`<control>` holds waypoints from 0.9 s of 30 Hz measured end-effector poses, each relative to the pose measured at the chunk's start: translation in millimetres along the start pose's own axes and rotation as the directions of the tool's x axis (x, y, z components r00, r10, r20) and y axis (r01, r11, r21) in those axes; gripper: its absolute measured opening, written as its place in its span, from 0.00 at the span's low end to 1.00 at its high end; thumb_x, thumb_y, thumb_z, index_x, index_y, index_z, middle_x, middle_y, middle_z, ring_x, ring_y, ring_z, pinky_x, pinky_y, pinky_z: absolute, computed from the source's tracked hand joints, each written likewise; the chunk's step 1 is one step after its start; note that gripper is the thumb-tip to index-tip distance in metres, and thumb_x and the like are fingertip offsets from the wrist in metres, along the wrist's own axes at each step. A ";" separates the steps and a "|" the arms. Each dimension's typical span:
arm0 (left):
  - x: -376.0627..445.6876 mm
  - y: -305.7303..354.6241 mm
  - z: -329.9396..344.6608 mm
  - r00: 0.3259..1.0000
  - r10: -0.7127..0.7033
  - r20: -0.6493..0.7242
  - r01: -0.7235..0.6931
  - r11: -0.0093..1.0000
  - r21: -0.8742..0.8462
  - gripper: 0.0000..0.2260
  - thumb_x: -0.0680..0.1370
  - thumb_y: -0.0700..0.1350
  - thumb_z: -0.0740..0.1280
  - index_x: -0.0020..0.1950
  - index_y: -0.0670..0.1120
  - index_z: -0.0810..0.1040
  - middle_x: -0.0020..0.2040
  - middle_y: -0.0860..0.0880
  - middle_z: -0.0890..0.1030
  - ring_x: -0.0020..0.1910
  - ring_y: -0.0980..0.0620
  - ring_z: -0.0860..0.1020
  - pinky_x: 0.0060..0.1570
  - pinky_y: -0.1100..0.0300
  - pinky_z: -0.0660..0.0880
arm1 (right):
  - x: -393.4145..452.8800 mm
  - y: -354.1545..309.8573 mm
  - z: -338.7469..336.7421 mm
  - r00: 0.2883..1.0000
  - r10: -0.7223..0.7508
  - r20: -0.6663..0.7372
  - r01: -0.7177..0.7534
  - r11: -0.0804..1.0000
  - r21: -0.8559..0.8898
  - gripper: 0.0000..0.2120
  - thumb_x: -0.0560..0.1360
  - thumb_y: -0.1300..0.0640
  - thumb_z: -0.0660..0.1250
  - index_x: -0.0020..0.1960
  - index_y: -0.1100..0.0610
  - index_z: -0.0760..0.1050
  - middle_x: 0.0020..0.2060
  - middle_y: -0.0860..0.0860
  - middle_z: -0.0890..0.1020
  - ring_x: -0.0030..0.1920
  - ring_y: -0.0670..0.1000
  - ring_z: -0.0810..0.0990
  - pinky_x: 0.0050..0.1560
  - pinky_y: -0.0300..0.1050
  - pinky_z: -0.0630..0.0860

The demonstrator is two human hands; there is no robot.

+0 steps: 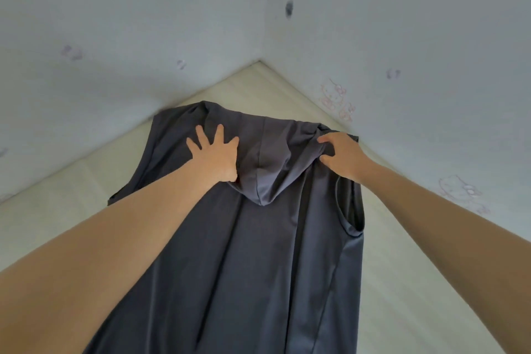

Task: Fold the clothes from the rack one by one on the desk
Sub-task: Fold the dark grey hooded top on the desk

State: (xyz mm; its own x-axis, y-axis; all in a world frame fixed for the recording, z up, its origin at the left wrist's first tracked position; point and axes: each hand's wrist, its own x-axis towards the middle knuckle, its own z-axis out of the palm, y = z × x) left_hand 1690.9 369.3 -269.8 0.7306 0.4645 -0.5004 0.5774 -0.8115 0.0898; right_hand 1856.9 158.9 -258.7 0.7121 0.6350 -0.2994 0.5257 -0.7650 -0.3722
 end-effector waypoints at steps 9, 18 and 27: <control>-84.1 128.8 59.4 0.903 0.332 -0.273 -0.382 0.911 -0.156 0.26 0.78 0.52 0.63 0.75 0.49 0.63 0.75 0.47 0.62 0.78 0.42 0.47 0.76 0.44 0.45 | 24.5 40.1 -28.2 0.994 0.105 0.037 -0.097 0.981 -0.168 0.15 0.78 0.57 0.60 0.59 0.66 0.71 0.57 0.63 0.76 0.54 0.62 0.76 0.47 0.47 0.70; -114.8 224.3 95.4 0.963 0.153 -0.223 -0.189 0.970 -0.152 0.23 0.78 0.61 0.62 0.63 0.45 0.70 0.59 0.45 0.73 0.61 0.42 0.68 0.61 0.48 0.66 | 38.9 71.9 -19.4 0.996 0.015 0.085 0.005 0.972 -0.236 0.18 0.81 0.51 0.57 0.59 0.67 0.70 0.56 0.65 0.74 0.51 0.60 0.74 0.46 0.47 0.68; -115.0 239.0 109.2 0.912 0.108 -0.395 -0.221 0.942 -0.252 0.15 0.60 0.47 0.78 0.35 0.50 0.73 0.33 0.53 0.72 0.28 0.53 0.72 0.27 0.62 0.62 | 42.5 77.2 -14.7 0.999 0.035 -0.029 -0.038 0.994 -0.100 0.08 0.80 0.59 0.59 0.51 0.64 0.71 0.52 0.64 0.75 0.46 0.58 0.73 0.38 0.43 0.66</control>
State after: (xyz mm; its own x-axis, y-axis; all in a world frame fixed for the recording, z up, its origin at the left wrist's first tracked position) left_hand 1705.2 83.2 -284.8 0.8731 0.4758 -0.1064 0.4742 -0.7778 0.4124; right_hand 1934.5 125.2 -287.2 0.7435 0.6042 -0.2867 0.5421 -0.7955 -0.2707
